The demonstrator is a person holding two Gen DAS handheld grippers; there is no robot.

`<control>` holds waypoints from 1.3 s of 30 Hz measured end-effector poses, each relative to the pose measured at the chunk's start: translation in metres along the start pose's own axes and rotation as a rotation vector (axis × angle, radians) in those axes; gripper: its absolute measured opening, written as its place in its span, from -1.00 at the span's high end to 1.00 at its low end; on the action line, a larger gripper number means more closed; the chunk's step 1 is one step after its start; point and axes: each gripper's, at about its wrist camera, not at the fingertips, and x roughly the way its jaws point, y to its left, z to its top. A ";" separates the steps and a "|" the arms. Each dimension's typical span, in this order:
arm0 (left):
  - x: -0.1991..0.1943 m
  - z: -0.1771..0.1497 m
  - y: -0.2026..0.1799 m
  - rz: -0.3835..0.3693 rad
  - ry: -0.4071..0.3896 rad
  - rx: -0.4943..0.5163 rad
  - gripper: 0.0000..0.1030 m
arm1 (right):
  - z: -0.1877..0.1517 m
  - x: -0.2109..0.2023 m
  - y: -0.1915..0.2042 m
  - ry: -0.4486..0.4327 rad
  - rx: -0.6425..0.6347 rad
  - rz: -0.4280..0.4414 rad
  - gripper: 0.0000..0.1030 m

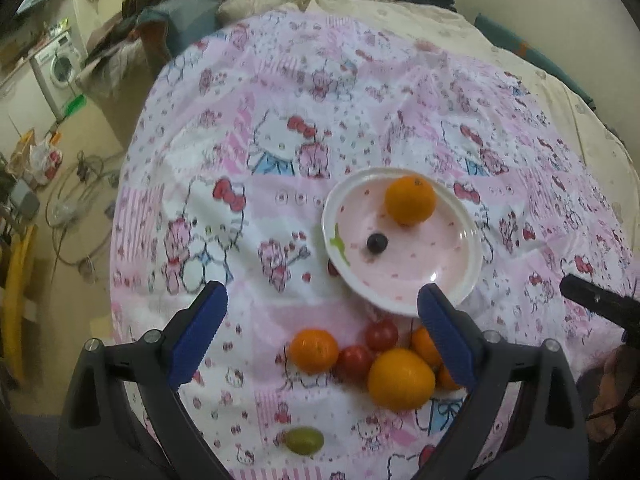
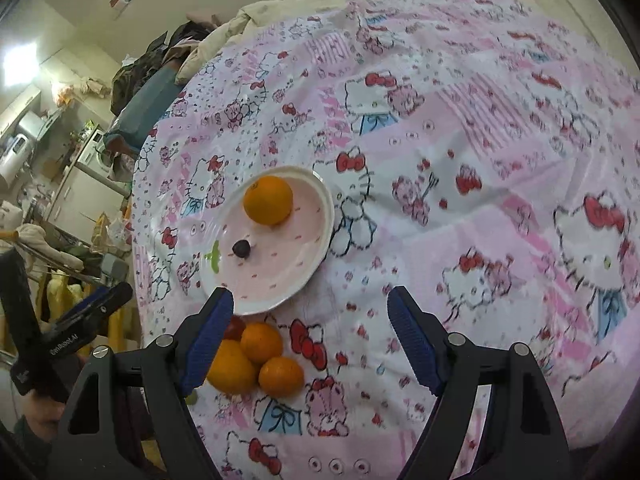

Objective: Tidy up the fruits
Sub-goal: 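Move the left gripper back to the fruit cluster and grasp the large orange, then lift the large orange with the left gripper while the right gripper grasps a dark grape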

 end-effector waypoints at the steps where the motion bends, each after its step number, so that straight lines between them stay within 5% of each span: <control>1: 0.002 -0.002 -0.001 -0.004 0.009 0.002 -0.84 | -0.001 0.001 0.000 0.003 0.005 0.005 -0.61; 12: 0.046 -0.061 -0.059 -0.058 0.253 0.229 -0.83 | -0.001 0.011 -0.001 0.022 0.032 0.001 -0.64; 22: 0.064 -0.067 -0.082 -0.058 0.278 0.307 -0.82 | 0.002 0.014 -0.003 0.027 0.049 0.012 -0.64; 30: 0.079 -0.067 -0.103 -0.036 0.285 0.439 -0.64 | 0.003 0.015 -0.009 0.030 0.065 0.002 -0.64; 34: 0.080 -0.064 -0.105 -0.029 0.270 0.464 -0.12 | 0.004 0.015 -0.009 0.027 0.071 0.003 -0.64; 39: 0.076 -0.063 -0.098 -0.052 0.283 0.438 -0.05 | 0.003 0.016 -0.009 0.032 0.068 0.001 -0.64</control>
